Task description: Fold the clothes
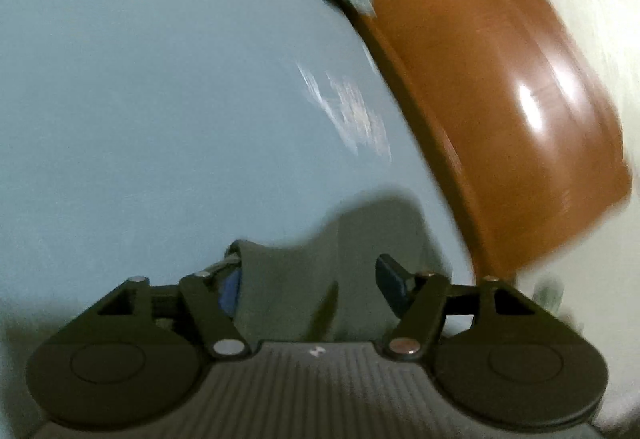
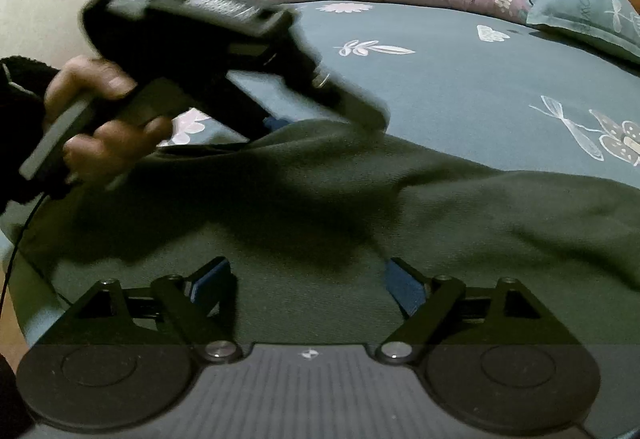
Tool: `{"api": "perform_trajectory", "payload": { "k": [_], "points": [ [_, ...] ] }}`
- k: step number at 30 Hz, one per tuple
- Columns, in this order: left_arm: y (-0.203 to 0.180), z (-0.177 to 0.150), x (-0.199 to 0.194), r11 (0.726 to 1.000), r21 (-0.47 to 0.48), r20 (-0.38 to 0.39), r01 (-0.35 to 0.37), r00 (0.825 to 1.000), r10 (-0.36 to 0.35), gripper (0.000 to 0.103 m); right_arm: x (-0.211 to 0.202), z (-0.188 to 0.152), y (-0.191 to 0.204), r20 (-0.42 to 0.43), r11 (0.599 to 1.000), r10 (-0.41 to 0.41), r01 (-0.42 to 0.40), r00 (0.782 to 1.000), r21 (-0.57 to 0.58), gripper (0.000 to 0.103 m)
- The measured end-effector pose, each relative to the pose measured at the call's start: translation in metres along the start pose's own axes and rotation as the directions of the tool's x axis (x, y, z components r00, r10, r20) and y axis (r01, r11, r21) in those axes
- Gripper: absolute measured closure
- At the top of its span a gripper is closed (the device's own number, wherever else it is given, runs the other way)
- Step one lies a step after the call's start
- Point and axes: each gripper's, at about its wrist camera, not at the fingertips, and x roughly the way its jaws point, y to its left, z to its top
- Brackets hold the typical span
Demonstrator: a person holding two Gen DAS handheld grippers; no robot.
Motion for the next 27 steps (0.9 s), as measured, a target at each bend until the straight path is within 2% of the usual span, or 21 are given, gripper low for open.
{"api": "perform_trajectory", "payload": {
  "k": [2, 7, 9, 11, 12, 16, 19, 20, 22, 25, 27],
  "points": [
    [0.006, 0.003, -0.005, 0.999, -0.048, 0.032, 0.026, 0.999, -0.025, 0.038, -0.003, 0.000, -0.001, 0.006, 1.000, -0.007, 0.007, 1.000, 0.013, 0.014],
    [-0.005, -0.008, -0.021, 0.998, 0.041, 0.072, 0.046, 0.996, -0.049, 0.038, -0.009, -0.006, -0.007, 0.013, 0.999, -0.011, 0.011, 1.000, 0.044, 0.014],
    [-0.008, -0.008, -0.029, 0.998, 0.062, 0.093, 0.020, 0.995, -0.026, 0.038, -0.009, -0.005, -0.008, 0.013, 0.999, -0.010, 0.010, 1.000, 0.049, 0.014],
    [-0.010, -0.004, -0.048, 0.995, 0.086, 0.200, -0.049, 0.979, 0.031, 0.038, -0.008, -0.005, -0.009, 0.012, 0.999, -0.011, 0.011, 1.000, 0.051, 0.014],
    [-0.009, 0.001, -0.055, 0.995, 0.080, 0.238, -0.061, 0.970, 0.041, 0.038, -0.009, -0.006, -0.009, 0.012, 0.999, -0.011, 0.010, 1.000, 0.052, 0.014],
    [-0.020, 0.005, -0.080, 0.979, 0.145, 0.268, -0.143, 0.958, 0.100, 0.038, -0.011, -0.007, -0.008, 0.014, 0.998, -0.006, 0.005, 1.000, 0.060, 0.014],
    [-0.034, -0.012, -0.087, 0.927, 0.274, 0.241, -0.255, 0.952, 0.191, 0.040, -0.011, -0.007, -0.008, 0.014, 0.998, 0.000, -0.001, 1.000, 0.063, 0.014],
    [-0.038, -0.021, -0.088, 0.902, 0.318, 0.234, -0.294, 0.946, 0.226, 0.050, -0.010, -0.007, -0.009, 0.014, 0.998, 0.001, -0.002, 1.000, 0.064, 0.014],
    [-0.040, -0.037, -0.092, 0.849, 0.368, 0.238, -0.378, 0.921, 0.307, 0.066, -0.009, -0.006, -0.011, 0.015, 0.998, 0.005, -0.006, 1.000, 0.069, 0.014],
    [-0.033, -0.056, -0.107, 0.804, 0.359, 0.264, -0.474, 0.878, 0.400, 0.071, -0.008, -0.007, -0.013, 0.016, 0.997, 0.008, -0.010, 1.000, 0.074, 0.014],
    [-0.029, -0.068, -0.116, 0.766, 0.355, 0.280, -0.536, 0.843, 0.460, 0.079, -0.007, -0.006, -0.012, 0.015, 0.997, 0.005, -0.006, 1.000, 0.070, 0.014]
  ]
}}
